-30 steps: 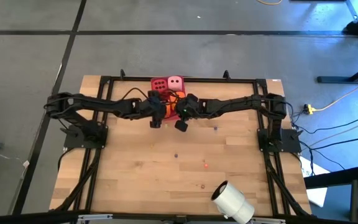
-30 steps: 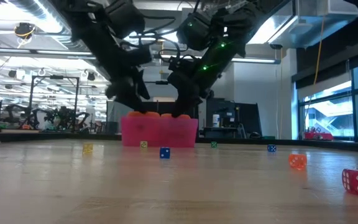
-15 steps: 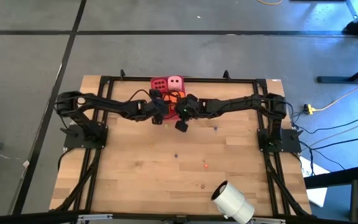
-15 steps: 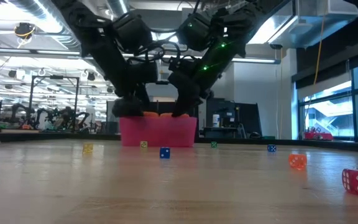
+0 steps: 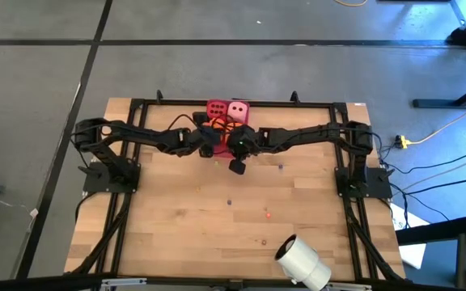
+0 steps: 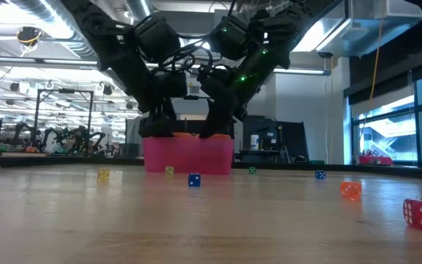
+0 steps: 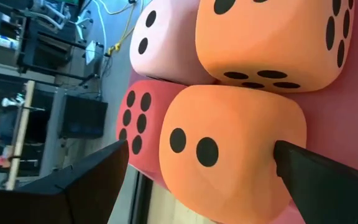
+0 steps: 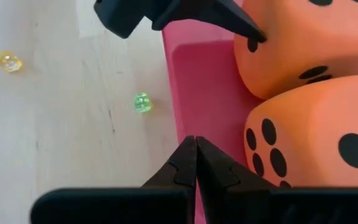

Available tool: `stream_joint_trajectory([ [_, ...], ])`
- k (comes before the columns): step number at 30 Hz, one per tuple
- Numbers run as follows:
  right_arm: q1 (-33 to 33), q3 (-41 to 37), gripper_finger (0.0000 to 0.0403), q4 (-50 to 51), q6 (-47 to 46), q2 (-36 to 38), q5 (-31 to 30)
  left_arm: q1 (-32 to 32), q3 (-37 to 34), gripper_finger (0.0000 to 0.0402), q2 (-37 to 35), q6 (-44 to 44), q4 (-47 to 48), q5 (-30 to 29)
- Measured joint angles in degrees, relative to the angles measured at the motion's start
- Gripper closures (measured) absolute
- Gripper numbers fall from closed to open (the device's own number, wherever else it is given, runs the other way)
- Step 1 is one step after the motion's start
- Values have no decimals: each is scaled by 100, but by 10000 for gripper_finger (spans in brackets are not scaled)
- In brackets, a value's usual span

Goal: Pick & Place Dice
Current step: Adjust the big orange dice in the red bin

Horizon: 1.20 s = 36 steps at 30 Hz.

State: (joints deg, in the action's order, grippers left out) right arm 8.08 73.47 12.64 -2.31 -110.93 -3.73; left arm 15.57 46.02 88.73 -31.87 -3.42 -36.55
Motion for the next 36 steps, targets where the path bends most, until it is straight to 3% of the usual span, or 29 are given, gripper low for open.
stream_joint_trajectory([
  [6,-2,0,396,2,24,0,-295,-110,0,3,-3,56,7,-9],
  [16,24,0,396,20,50,-2,-182,-546,0,3,-42,-53,49,17],
  [20,23,0,396,63,279,-2,145,-421,0,3,-33,-111,17,10],
  [31,11,0,396,66,321,-2,160,84,0,3,-35,-184,19,35],
  [36,9,0,396,66,363,-2,116,-102,0,3,-72,204,-58,866],
])
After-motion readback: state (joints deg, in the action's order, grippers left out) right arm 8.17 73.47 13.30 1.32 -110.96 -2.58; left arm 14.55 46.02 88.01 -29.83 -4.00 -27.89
